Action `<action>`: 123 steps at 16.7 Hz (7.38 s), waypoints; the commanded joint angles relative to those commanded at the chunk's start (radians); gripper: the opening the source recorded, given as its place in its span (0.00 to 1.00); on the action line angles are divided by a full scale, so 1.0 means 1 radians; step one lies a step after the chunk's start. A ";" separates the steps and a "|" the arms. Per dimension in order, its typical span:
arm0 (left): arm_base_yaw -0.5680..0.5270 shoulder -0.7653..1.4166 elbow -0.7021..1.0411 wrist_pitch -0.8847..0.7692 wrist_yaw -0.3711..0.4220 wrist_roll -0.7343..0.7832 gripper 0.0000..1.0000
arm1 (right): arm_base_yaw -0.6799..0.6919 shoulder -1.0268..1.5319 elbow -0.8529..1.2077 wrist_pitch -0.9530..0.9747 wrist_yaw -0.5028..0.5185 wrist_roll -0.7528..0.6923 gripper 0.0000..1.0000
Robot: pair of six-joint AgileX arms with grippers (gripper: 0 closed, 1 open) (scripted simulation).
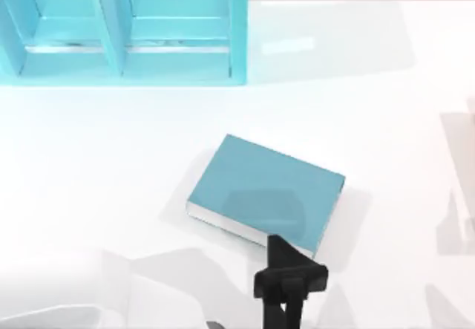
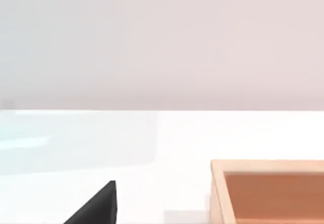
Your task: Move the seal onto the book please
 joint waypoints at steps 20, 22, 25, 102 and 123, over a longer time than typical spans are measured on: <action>0.535 -0.661 -0.400 0.312 0.452 1.100 1.00 | 0.000 0.000 0.000 0.000 0.000 0.000 1.00; 0.653 -0.833 -0.467 0.404 0.546 1.408 1.00 | 0.000 0.000 0.000 0.000 0.000 0.000 1.00; 0.835 -1.110 -0.568 0.554 0.693 1.902 1.00 | 0.000 0.000 0.000 0.000 0.000 0.000 1.00; 1.539 -2.030 -1.145 0.973 1.289 3.400 1.00 | -0.421 1.975 1.400 -0.997 -0.001 -0.405 0.70; 1.539 -2.030 -1.145 0.973 1.289 3.400 1.00 | -0.398 1.969 1.430 -1.035 -0.001 -0.372 0.00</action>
